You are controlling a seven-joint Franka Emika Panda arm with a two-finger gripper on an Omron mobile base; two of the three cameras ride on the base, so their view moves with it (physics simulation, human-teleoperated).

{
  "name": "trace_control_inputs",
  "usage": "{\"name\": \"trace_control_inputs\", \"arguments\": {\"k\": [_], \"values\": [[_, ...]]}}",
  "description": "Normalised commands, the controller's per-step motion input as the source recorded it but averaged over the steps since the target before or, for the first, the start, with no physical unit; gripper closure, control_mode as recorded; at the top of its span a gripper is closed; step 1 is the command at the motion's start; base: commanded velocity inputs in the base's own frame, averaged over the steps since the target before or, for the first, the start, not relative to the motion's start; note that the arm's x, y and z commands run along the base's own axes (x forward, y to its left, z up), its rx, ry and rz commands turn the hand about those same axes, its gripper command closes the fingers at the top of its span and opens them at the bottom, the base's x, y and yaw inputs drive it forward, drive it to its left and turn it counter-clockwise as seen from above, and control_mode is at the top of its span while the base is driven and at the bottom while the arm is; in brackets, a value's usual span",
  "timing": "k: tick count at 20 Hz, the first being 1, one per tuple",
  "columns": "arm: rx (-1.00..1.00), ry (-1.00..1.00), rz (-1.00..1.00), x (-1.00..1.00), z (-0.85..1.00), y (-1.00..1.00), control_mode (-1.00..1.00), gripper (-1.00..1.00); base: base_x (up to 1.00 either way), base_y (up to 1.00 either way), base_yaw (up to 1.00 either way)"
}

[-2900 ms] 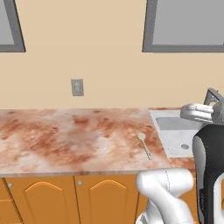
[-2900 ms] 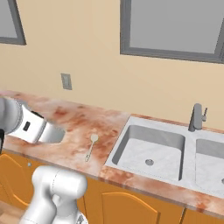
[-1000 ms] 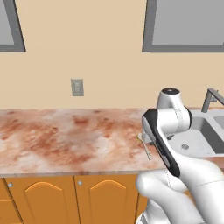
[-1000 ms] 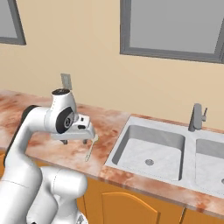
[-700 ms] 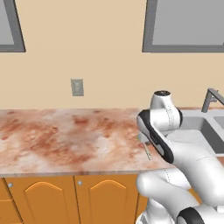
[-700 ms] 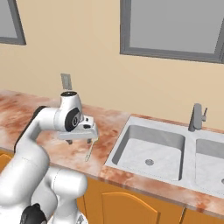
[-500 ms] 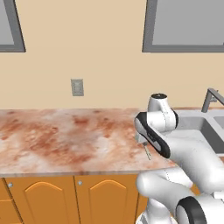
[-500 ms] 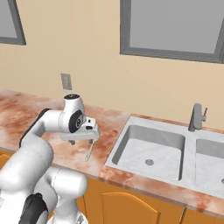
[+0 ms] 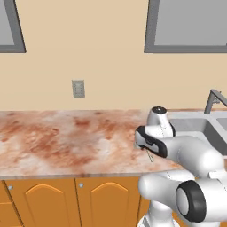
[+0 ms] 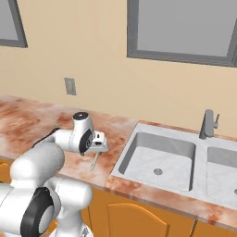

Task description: Grab the spray bottle from the cabinet, then place it next to the cutting board for sanitizing. Then grab the dish brush from the countertop next to the sink and place it next to the cutting board.

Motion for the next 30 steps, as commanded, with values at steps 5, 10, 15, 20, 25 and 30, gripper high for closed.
{"name": "trace_control_inputs", "arguments": {"k": [5,10,15,20,25,30], "values": [[0.0,0.0,0.0,0.26,-0.37,0.0,-1.0,-1.0,0.0,0.0,0.0],[0.0,0.0,-0.01,0.22,-0.29,0.0,-1.0,-1.0,0.0,0.0,0.0],[0.0,0.01,0.0,0.21,-0.23,0.0,-1.0,-1.0,0.0,0.0,0.0],[0.0,0.0,0.0,0.17,-0.25,-0.04,-1.0,-1.0,0.0,0.0,0.0],[0.0,0.0,0.0,0.14,-0.31,0.0,-1.0,1.0,0.0,0.0,0.0],[0.0,0.0,0.0,0.03,-0.29,-0.01,-1.0,1.0,0.0,0.0,0.0]]}}
